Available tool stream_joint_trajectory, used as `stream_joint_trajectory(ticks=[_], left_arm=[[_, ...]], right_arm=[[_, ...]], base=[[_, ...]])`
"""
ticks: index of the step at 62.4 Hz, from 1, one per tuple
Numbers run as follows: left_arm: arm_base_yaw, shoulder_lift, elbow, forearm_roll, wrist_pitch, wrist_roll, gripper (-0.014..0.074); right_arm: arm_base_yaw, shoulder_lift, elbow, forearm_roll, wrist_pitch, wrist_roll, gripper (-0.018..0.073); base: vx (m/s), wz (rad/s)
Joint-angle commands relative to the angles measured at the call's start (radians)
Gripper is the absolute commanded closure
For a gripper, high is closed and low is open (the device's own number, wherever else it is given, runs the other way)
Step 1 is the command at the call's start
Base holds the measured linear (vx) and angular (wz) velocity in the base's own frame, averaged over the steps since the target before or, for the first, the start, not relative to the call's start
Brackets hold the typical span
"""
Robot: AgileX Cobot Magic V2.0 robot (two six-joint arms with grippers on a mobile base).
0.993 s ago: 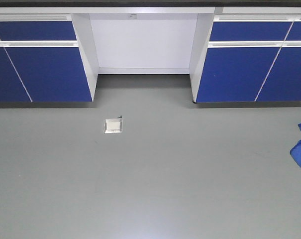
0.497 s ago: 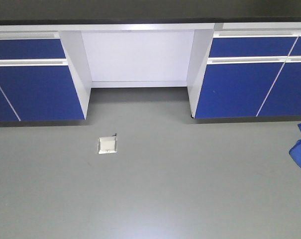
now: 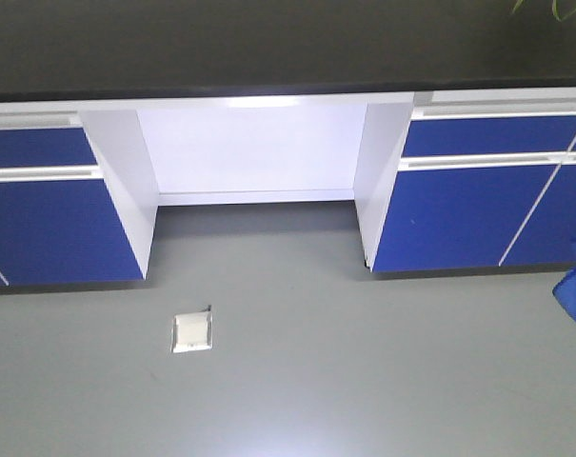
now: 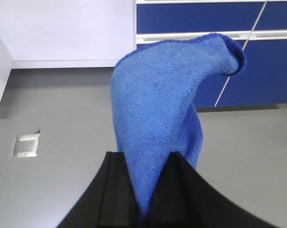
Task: Wipe right workspace with blue cloth
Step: 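Carry the cloth in the right gripper while the base turns to another counter, then drive the base up to the black counter holding the cloth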
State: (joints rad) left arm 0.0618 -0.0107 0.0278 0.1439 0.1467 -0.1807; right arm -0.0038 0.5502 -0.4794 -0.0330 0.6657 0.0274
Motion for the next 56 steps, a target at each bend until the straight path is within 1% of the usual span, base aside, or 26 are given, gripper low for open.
stream_joint_trajectory(ticks=[1, 56], left_arm=[[-0.004, -0.015, 0.03, 0.001, -0.081, -0.008, 0.0602], [-0.004, -0.015, 0.03, 0.001, -0.081, -0.008, 0.0602]], right_arm=[[-0.003, 0.003, -0.029, -0.005, -0.07, -0.012, 0.0559], [-0.003, 0.003, -0.029, -0.005, -0.07, -0.012, 0.0559]], base=[[0.38, -0.01], [0.39, 0.06]])
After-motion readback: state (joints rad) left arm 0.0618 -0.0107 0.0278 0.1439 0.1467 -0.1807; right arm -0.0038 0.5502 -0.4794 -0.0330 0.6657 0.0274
